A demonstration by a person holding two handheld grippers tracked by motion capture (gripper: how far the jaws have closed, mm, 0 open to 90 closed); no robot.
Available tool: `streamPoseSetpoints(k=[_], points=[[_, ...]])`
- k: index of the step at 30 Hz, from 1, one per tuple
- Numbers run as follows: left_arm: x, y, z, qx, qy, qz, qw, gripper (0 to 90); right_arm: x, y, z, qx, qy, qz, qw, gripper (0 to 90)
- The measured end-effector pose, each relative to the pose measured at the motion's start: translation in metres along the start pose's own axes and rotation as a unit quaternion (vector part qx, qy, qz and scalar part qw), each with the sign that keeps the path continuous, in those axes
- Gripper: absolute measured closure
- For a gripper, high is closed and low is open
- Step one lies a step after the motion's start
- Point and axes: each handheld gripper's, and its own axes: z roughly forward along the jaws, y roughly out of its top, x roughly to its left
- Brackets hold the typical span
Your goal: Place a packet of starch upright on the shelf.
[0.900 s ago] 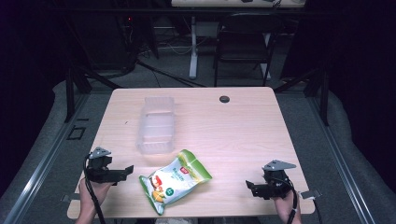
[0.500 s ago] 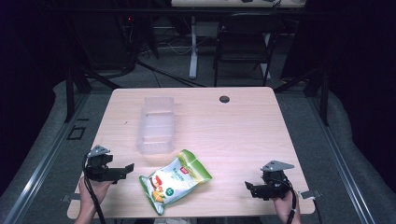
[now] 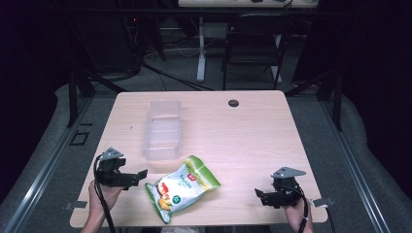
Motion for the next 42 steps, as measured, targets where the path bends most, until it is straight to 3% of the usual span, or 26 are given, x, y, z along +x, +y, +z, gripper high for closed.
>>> streamPoseSetpoints(k=[3,15,23,25,32,36,39,42], points=[[-0.005,0.004,0.004,0.006,0.005,0.004,1.0,0.1,0.001,0.0,0.0,0.0,0.0,-0.001,1.0,14.8],[-0.024,0.012,0.016,0.006,-0.031,0.017,0.9994,0.2,0.003,0.001,0.001,0.002,0.0,-0.004,1.0,14.8],[-0.041,0.017,0.031,0.02,-0.067,0.026,0.9972,0.3,0.003,0.002,0.001,0.004,-0.003,-0.006,1.0,14.8],[-0.047,0.019,0.035,0.017,-0.085,0.041,0.9954,0.6,0.003,0.002,0.001,0.004,-0.003,-0.007,1.0,14.8],[-0.061,0.023,0.052,0.025,-0.112,0.046,0.9923,8.9,0.003,0.002,0.001,0.004,-0.006,-0.007,1.0,14.8],[-0.066,0.024,0.059,0.038,-0.115,0.051,0.9913,13.7,0.004,0.002,0.001,0.004,-0.003,-0.009,0.9999,14.8],[-0.066,0.024,0.065,0.047,-0.112,0.055,0.9911,28.0,0.004,0.002,0.002,0.006,-0.003,-0.009,0.9999,14.9],[-0.066,0.024,0.071,0.057,-0.11,0.059,0.9906,31.2,0.004,0.002,0.002,0.007,-0.006,-0.009,0.9999,14.8]])
